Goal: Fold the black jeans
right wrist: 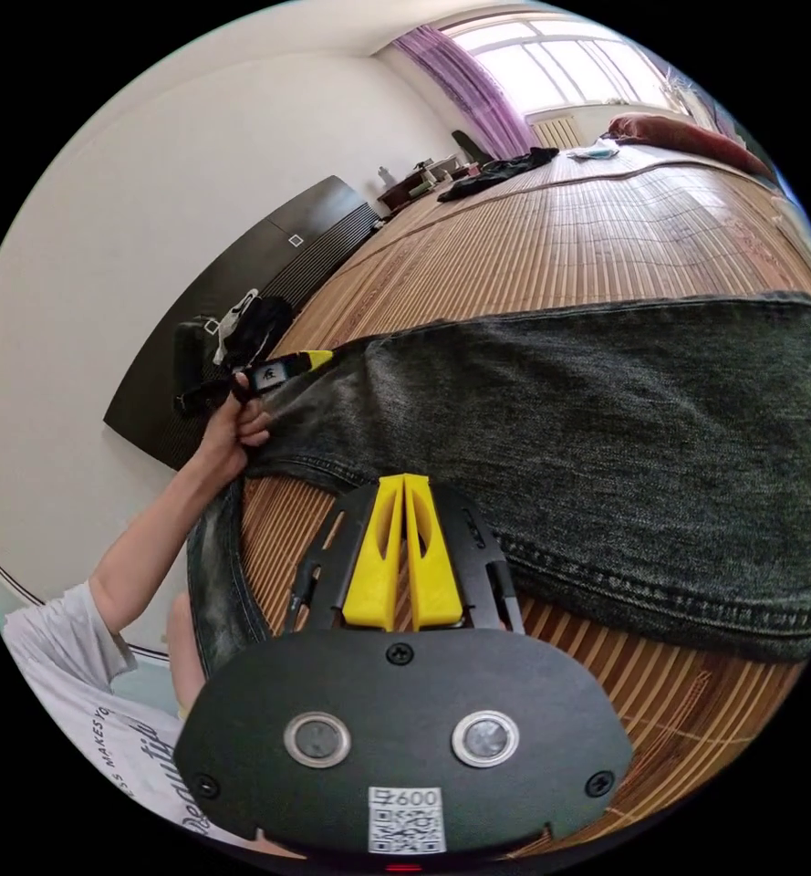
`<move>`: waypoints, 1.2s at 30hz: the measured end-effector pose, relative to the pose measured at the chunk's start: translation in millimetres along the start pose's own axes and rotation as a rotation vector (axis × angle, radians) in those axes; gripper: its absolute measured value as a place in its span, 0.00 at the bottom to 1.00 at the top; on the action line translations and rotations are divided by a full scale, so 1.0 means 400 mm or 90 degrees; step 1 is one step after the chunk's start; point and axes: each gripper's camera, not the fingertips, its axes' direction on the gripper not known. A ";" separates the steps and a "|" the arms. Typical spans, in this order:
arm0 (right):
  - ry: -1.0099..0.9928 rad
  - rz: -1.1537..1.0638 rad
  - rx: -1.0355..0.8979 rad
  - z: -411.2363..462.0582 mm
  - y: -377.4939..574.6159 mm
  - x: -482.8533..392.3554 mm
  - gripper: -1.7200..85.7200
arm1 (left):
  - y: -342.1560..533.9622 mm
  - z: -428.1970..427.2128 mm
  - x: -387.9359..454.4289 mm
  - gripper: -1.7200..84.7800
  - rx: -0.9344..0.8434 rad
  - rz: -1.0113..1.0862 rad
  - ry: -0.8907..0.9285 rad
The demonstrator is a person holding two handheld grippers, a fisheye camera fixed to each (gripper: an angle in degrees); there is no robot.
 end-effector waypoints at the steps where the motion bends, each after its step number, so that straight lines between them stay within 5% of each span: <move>1: -0.024 0.016 -0.006 -0.008 -0.011 0.050 0.01 | 0.057 -0.048 0.054 0.02 0.053 -0.002 -0.077; 4: -0.006 0.124 0.209 -0.163 0.040 0.198 0.01 | 0.171 0.037 0.066 0.02 -0.103 0.005 -0.158; 5: 0.021 0.149 0.248 -0.196 0.053 0.227 0.01 | 0.215 0.169 0.038 0.02 -0.300 0.028 -0.098; 7: 0.253 0.215 0.317 -0.279 0.086 0.308 0.01 | 0.235 0.205 0.023 0.02 -0.265 0.058 -0.112; 9: 0.367 0.219 0.212 -0.265 0.058 0.396 0.01 | 0.254 0.272 -0.008 0.02 -0.282 0.080 -0.115; 11: 0.231 0.326 0.213 -0.335 0.078 0.491 0.01 | 0.266 0.244 -0.038 0.02 -0.259 0.069 -0.104; 13: 0.147 0.195 0.475 -0.474 0.217 0.386 0.01 | 0.324 0.114 -0.060 0.02 -0.110 0.067 -0.081; 15: 0.220 0.058 0.550 -0.493 0.332 0.238 0.01 | 0.483 -0.099 -0.057 0.02 0.080 0.073 -0.184; 20: 0.355 -0.262 0.533 -0.206 0.724 -0.030 0.01 | 0.921 -0.328 0.040 0.02 0.307 0.199 -0.428; 26: 0.417 -0.401 0.399 0.282 1.106 -0.087 0.02 | 1.229 -0.169 0.063 0.03 0.183 0.190 -0.257; 31: 0.319 -0.171 0.437 0.425 1.126 0.108 0.03 | 1.350 0.104 0.000 0.03 0.052 0.049 -0.284; 36: 0.288 -0.180 0.502 0.523 1.155 0.322 0.01 | 1.456 0.203 -0.081 0.03 0.158 0.035 -0.313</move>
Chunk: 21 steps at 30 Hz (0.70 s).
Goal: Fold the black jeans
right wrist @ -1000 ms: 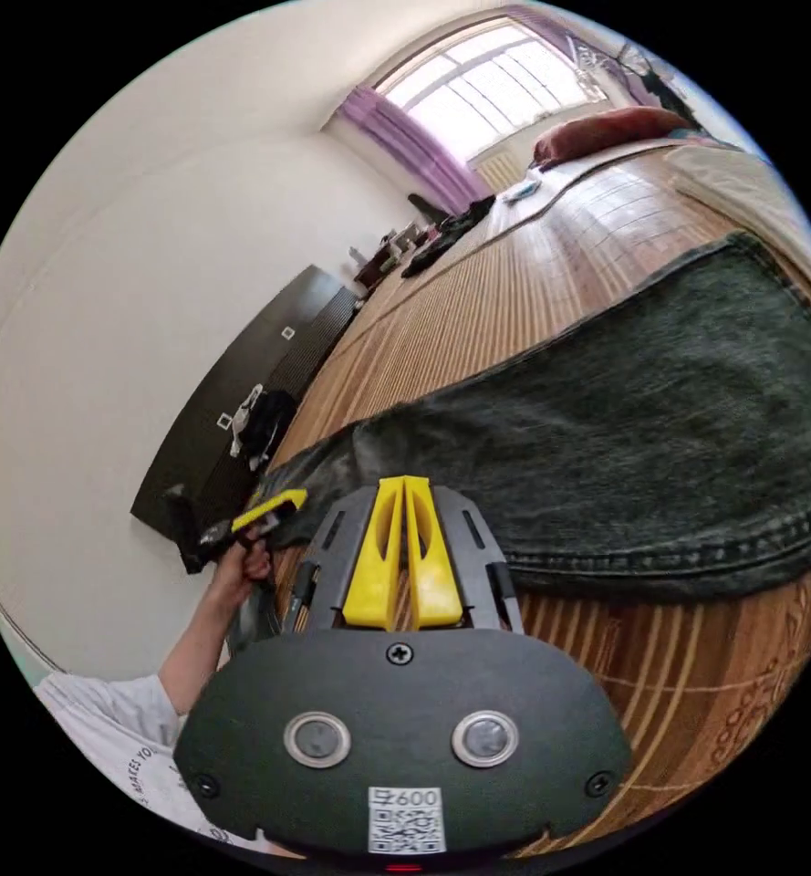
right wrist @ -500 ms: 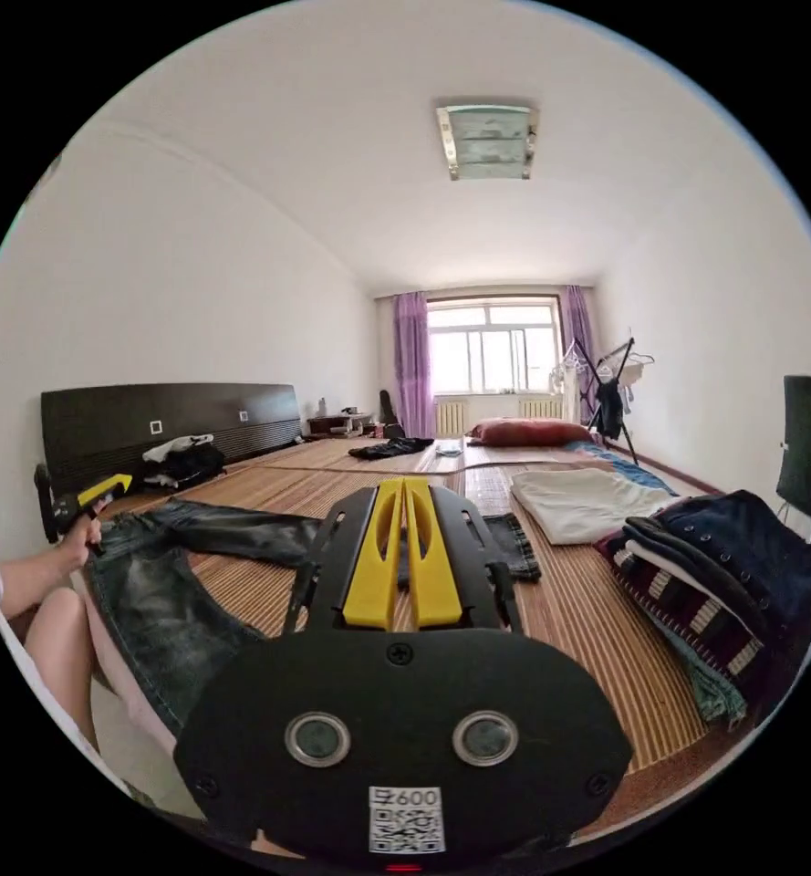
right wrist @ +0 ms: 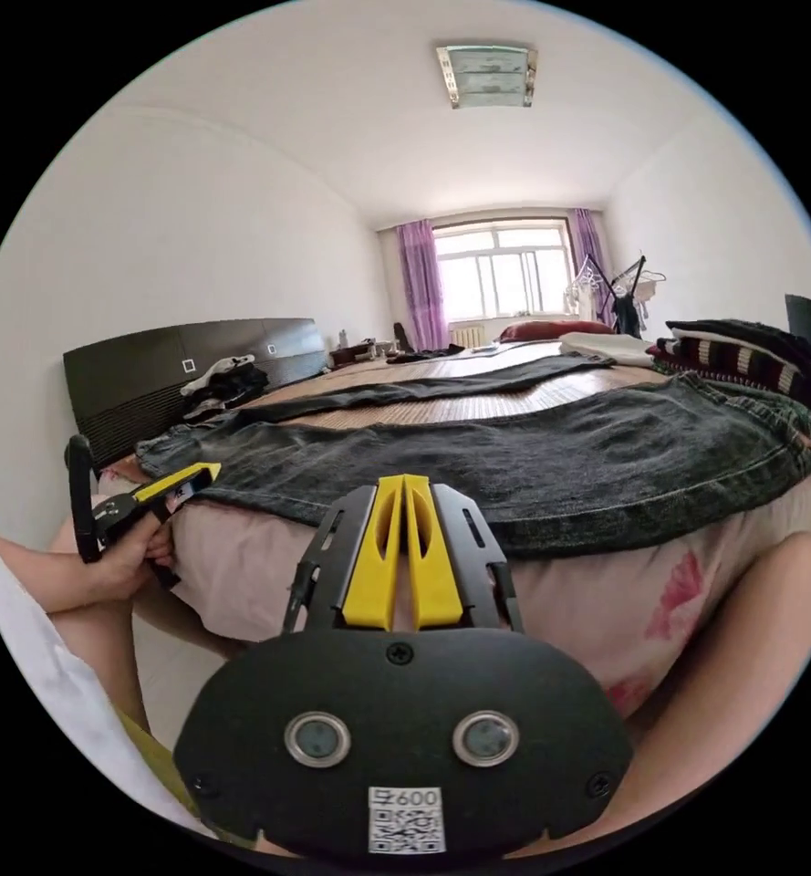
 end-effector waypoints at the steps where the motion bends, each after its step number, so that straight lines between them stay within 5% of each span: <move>1: 0.004 -0.022 0.017 0.018 0.030 0.014 0.01 | 0.013 0.029 -0.014 0.03 -0.002 -0.012 0.004; 8: -0.066 0.105 0.043 0.099 0.092 0.199 0.01 | 0.085 0.180 -0.078 0.02 0.019 -0.045 0.002; 21: -0.097 0.131 0.050 0.250 0.140 0.425 0.01 | 0.134 0.427 -0.176 0.02 0.034 -0.099 -0.030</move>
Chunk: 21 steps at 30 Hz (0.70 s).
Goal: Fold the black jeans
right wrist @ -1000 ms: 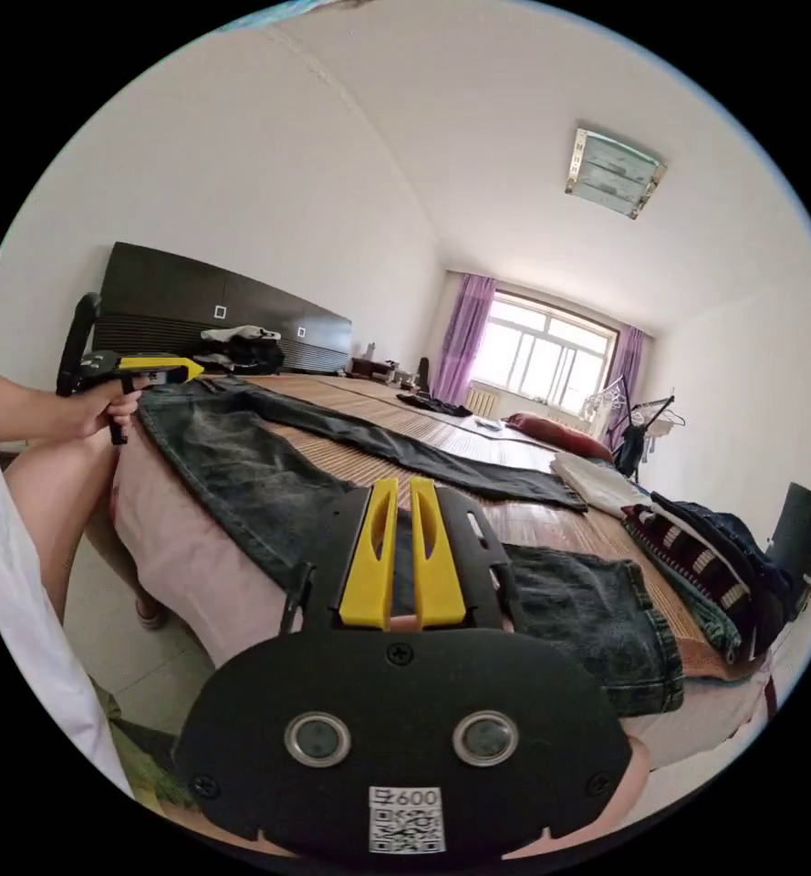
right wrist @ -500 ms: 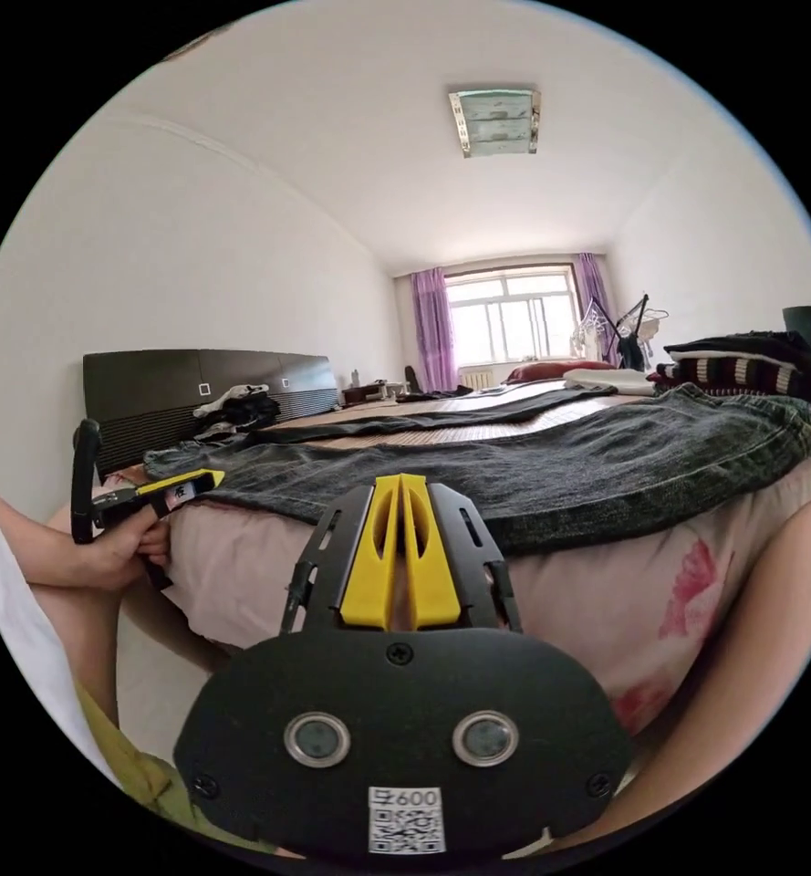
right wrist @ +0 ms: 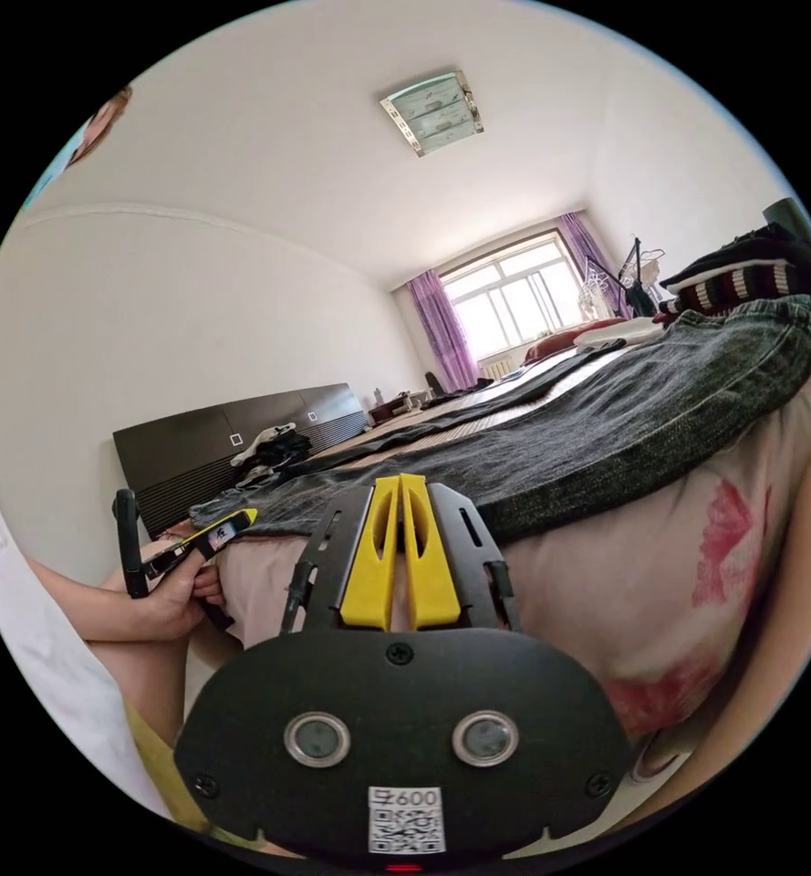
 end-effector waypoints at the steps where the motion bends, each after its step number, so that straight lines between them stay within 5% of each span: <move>1: -0.003 0.002 0.001 0.010 -0.001 0.019 0.01 | 0.000 0.010 -0.004 0.02 0.000 0.000 0.000; 21: 0.010 -0.043 -0.048 0.160 -0.061 0.148 0.01 | -0.065 0.271 -0.058 0.02 -0.007 -0.065 0.004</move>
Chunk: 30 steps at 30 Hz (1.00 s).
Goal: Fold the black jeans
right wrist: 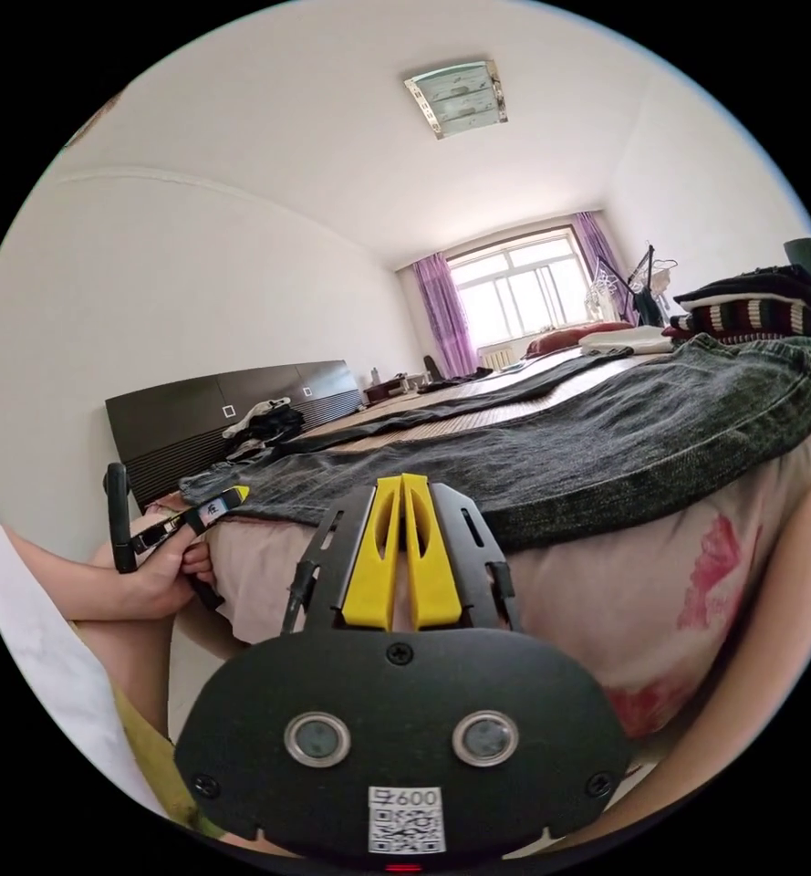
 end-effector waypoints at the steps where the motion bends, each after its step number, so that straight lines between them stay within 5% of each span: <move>1: 0.003 0.006 -0.002 0.007 -0.004 0.001 0.01 | -0.005 0.012 0.013 0.02 -0.003 0.022 -0.006; 11: -0.017 -0.123 -0.181 0.096 -0.133 -0.052 0.05 | -0.165 0.080 0.135 0.03 -0.141 0.425 0.043; 17: 0.086 -0.219 -0.226 0.047 -0.211 -0.098 0.08 | -0.239 -0.027 0.082 0.05 -0.080 0.679 -0.208; 21: 0.104 -0.375 -0.357 0.005 -0.200 -0.124 0.09 | -0.260 0.020 -0.024 0.10 -0.201 0.929 -0.307; 26: 0.234 -0.609 -0.448 -0.038 -0.165 -0.190 0.10 | -0.229 0.100 -0.083 0.13 -0.294 1.221 -0.339; 30: 0.288 -0.703 -0.500 -0.010 -0.144 -0.228 0.10 | -0.240 0.157 -0.076 0.12 -0.332 1.280 -0.346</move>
